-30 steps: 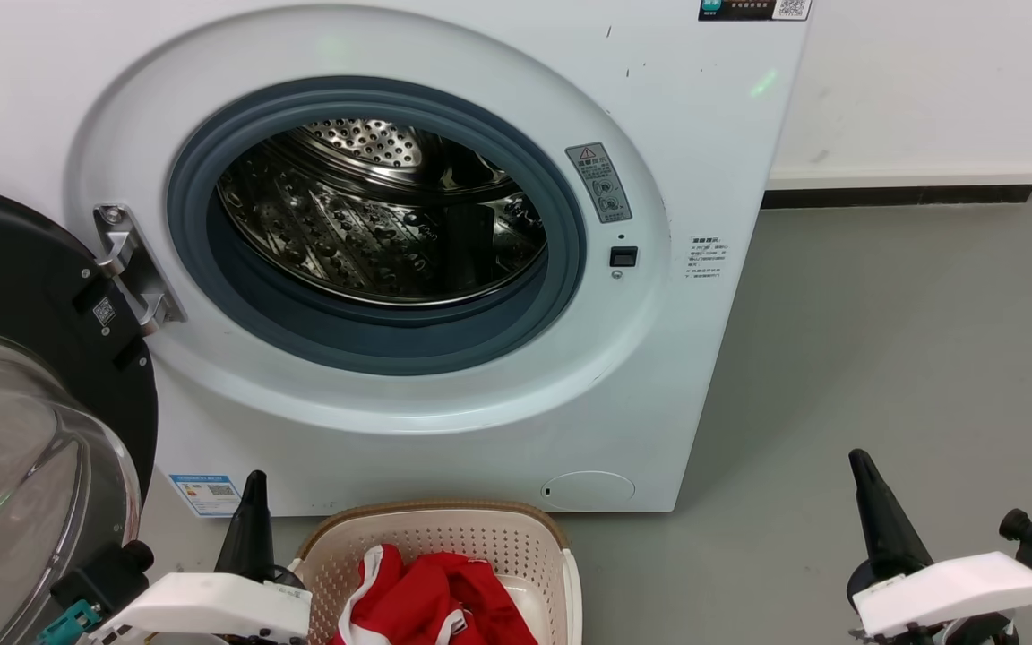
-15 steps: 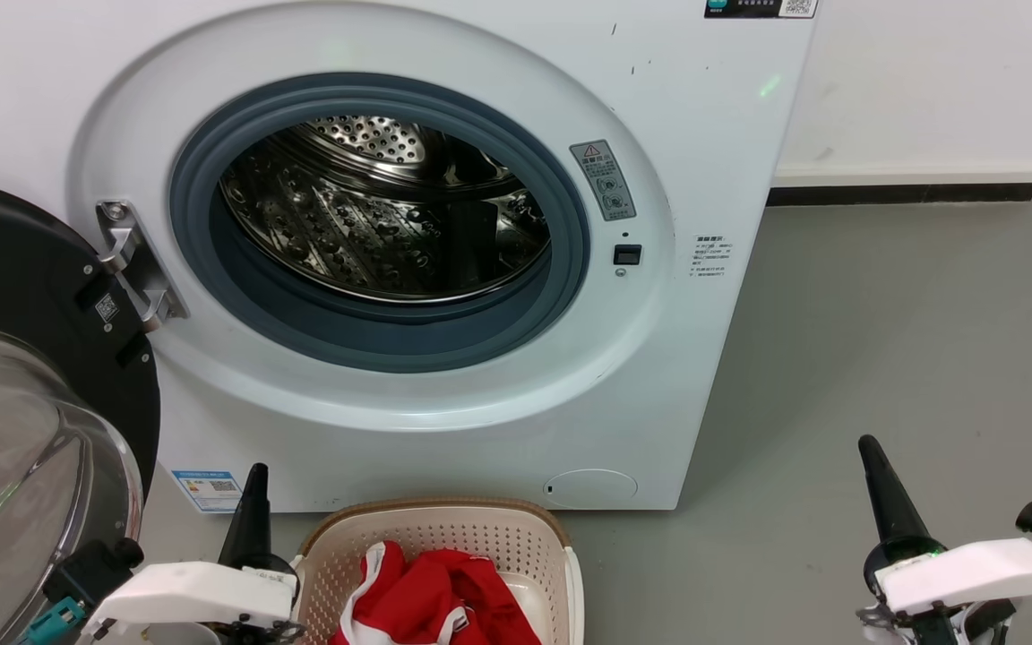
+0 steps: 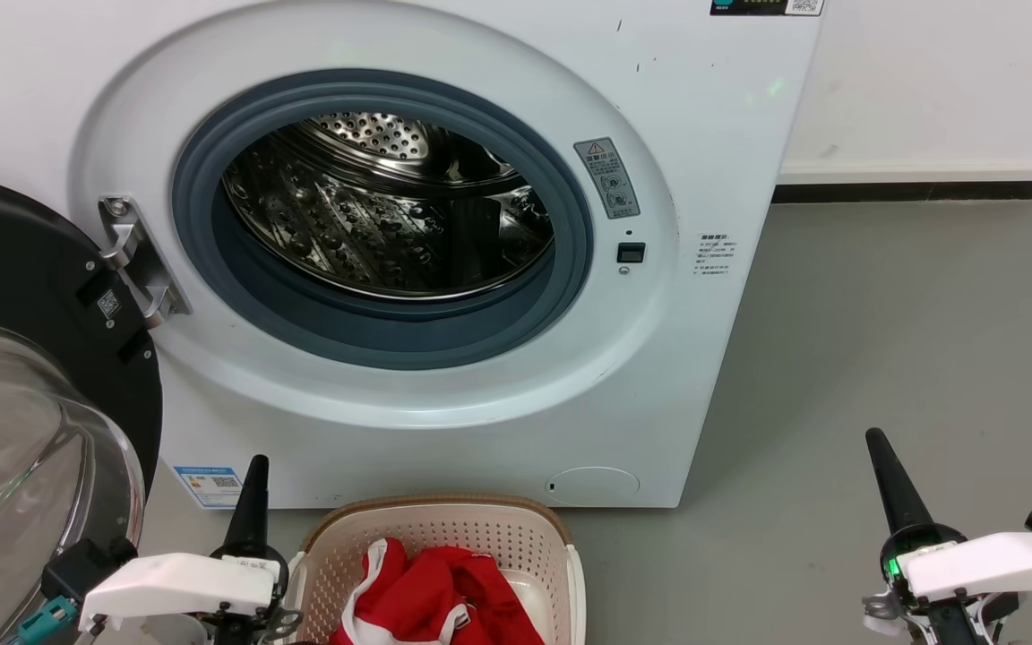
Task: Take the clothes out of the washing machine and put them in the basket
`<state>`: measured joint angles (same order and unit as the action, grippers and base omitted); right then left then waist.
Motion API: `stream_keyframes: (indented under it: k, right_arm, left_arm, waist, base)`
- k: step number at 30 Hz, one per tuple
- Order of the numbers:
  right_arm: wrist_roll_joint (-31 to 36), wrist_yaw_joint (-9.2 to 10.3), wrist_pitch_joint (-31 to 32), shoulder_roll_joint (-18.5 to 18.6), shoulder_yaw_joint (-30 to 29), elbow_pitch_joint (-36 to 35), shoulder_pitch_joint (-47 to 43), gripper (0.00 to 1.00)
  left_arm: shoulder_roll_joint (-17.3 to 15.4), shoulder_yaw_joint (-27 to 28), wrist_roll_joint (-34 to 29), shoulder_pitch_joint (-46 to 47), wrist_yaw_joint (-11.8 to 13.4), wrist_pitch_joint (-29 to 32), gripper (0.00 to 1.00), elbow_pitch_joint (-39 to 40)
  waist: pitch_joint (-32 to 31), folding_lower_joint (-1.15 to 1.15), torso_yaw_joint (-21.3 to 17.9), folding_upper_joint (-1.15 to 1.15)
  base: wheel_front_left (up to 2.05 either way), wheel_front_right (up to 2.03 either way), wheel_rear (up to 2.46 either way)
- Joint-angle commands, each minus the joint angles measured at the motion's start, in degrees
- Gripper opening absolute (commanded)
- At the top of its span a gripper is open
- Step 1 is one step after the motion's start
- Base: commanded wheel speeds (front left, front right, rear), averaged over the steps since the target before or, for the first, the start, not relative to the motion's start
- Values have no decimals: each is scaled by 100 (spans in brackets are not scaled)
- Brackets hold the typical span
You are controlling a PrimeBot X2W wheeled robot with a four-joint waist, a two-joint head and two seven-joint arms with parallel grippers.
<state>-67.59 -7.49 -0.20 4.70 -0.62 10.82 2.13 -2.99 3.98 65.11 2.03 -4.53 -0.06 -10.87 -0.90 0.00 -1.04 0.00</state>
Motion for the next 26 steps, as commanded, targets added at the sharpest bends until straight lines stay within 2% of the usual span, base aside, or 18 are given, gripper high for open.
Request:
stream_keyframes:
  k: [1,26]
  right_arm:
    - [-208,-1,29,34,-32,-9,131,0]
    - [-1480,-1,271,13,-199,157,299,0]
  left_arm:
    - [-6,35,201,147,-55,51,0,14]
    - [4,153,1498,315,-184,374,0,-162]
  waist:
    - [4,0,4,0]
    - [52,0,50,0]
  base:
    - [0,0,0]
    - [0,0,0]
